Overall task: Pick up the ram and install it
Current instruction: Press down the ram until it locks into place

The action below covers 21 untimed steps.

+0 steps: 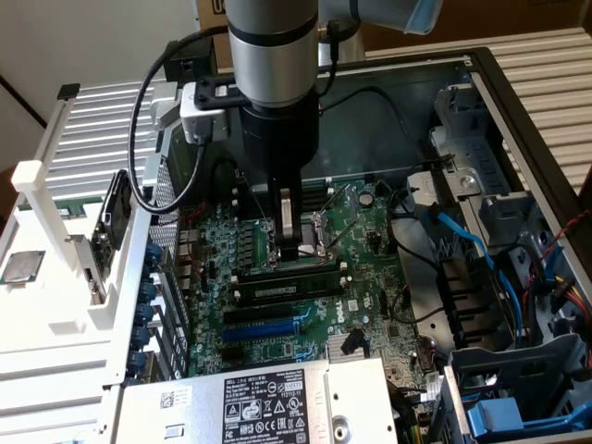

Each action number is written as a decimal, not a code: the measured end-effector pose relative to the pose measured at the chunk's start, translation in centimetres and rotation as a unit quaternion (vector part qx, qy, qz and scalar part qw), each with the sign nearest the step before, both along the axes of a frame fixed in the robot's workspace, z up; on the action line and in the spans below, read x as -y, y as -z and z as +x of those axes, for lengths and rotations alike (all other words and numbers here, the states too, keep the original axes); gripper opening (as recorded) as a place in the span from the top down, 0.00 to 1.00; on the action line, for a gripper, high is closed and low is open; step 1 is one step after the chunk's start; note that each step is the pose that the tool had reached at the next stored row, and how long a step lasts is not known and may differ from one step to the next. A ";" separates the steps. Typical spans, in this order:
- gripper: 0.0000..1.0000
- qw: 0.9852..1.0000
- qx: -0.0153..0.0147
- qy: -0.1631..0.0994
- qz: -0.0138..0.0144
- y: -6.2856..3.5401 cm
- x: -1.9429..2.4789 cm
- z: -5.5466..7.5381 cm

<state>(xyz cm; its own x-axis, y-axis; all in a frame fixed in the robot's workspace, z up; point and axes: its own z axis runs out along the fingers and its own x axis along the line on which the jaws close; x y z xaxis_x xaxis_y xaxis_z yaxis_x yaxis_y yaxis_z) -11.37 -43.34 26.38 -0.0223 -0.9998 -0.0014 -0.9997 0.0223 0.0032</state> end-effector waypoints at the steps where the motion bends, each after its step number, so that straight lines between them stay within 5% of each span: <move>1: 0.90 1.000 0.000 0.000 0.000 -0.23 0.00 0.0; 8: 0.90 1.000 0.000 0.000 0.000 -1.55 0.00 0.0; 17: 0.90 1.000 0.000 0.000 0.000 -1.66 0.00 0.0; 21: 0.90 1.000 0.000 0.029 0.000 -1.66 0.00 0.0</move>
<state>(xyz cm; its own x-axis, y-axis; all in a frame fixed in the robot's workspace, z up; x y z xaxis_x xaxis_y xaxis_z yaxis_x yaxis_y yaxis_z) -11.37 -43.34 28.04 -0.0806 -0.9967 -0.0014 -0.9967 0.0806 0.0033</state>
